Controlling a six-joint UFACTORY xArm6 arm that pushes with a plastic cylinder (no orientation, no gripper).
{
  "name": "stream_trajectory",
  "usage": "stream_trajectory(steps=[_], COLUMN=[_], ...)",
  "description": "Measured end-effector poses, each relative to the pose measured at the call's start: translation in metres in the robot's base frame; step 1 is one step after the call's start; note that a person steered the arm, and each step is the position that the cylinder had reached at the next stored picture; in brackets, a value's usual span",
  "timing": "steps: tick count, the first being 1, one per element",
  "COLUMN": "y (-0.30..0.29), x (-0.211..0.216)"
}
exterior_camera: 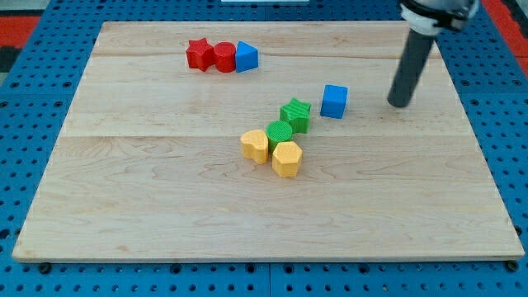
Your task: Move the blue cube towards the top right
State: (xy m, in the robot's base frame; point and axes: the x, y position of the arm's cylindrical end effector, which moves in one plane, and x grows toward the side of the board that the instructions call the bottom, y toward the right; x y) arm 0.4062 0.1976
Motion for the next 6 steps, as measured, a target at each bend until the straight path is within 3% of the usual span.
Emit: stream_trajectory(steps=[1, 2, 5, 6], y=[-0.025, -0.069, -0.138, -0.132], x=[0.042, 0.037, -0.093, -0.090])
